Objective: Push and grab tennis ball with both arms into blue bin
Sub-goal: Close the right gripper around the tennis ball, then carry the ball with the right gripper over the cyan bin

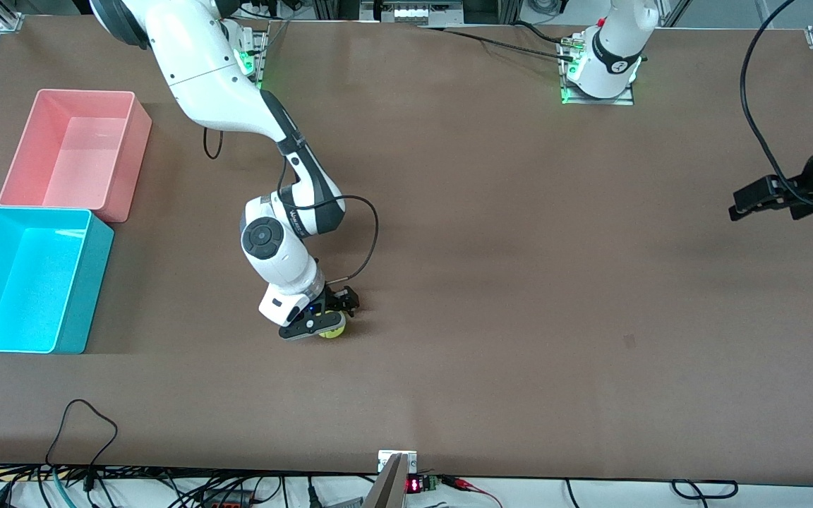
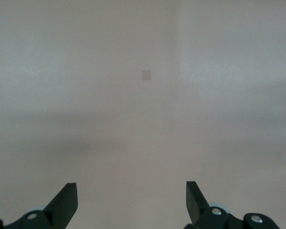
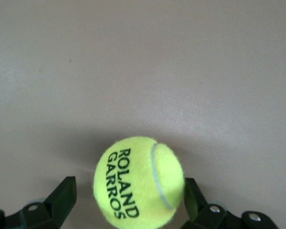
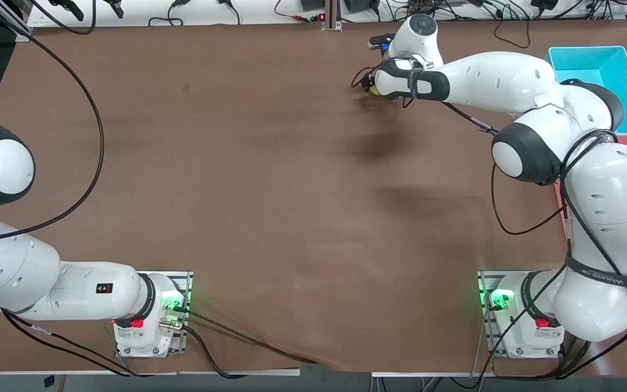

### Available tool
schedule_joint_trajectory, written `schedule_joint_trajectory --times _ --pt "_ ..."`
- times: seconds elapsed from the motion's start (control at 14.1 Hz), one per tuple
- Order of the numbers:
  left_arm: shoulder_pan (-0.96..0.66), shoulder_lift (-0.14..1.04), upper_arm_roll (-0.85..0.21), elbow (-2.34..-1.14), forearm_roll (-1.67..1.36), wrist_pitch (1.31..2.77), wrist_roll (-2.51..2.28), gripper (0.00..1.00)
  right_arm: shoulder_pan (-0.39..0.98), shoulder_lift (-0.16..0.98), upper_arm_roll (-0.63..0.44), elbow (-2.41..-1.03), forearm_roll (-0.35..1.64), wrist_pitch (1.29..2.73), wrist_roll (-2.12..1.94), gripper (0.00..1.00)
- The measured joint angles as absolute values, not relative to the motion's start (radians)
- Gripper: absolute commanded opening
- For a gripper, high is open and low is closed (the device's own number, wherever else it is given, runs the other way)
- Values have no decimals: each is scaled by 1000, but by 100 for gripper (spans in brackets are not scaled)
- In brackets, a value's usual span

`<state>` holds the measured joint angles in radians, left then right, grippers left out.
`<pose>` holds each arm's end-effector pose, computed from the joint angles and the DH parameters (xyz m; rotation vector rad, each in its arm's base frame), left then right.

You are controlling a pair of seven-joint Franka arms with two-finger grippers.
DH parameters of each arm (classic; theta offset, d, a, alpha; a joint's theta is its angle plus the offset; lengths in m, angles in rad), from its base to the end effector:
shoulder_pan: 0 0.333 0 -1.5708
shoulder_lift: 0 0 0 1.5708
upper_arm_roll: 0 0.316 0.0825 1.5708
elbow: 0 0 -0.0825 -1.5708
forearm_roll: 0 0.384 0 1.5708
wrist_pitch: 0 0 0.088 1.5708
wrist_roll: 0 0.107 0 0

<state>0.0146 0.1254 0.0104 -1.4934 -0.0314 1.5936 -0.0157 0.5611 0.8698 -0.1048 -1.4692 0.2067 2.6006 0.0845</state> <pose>0.5941 0.0112 0.5910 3.1105 0.0649 -0.0390 0.6601 0.3370 0.1882 -2.9704 -0.3832 -0.3675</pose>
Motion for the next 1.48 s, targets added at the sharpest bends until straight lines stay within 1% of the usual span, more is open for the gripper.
schedule_joint_trajectory --times 0.28,0.49,0.57,0.71,0.78,0.92,1.13,1.2,1.27,1.34,1.48 --pt "12 72 2 -1560 -31 1618 -17 100 563 883 -105 -1469 207 2618 84 100" --pt "12 49 -2 -1642 -31 1703 -16 100 563 883 -105 -1469 207 2619 83 100" --pt "12 46 -3 -1657 -31 1715 -16 100 563 883 -105 -1469 207 2619 83 89" --pt "12 44 -4 -1661 -31 1708 -16 100 563 883 -106 -1469 206 2620 83 61" --pt "12 40 -4 -1661 -31 1685 -16 100 563 883 -106 -1469 206 2620 83 51" --pt "12 33 -6 -1658 -31 1662 -16 100 563 883 -106 -1467 206 2620 83 35" --pt "12 33 -6 -1654 -31 1661 -16 100 563 883 -107 -1466 207 2620 83 23" --pt "12 33 -6 -1654 -31 1661 -16 100 564 883 -108 -1465 207 2619 83 17" --pt "12 33 -6 -1654 -31 1661 -16 100 563 883 -110 -1463 207 2613 83 15" --pt "12 33 -7 -1653 -31 1661 -16 100 560 879 -116 -1457 207 2593 84 14" --pt "12 33 -7 -1650 -31 1661 -16 100 531 855 -125 -1439 207 2509 83 15"
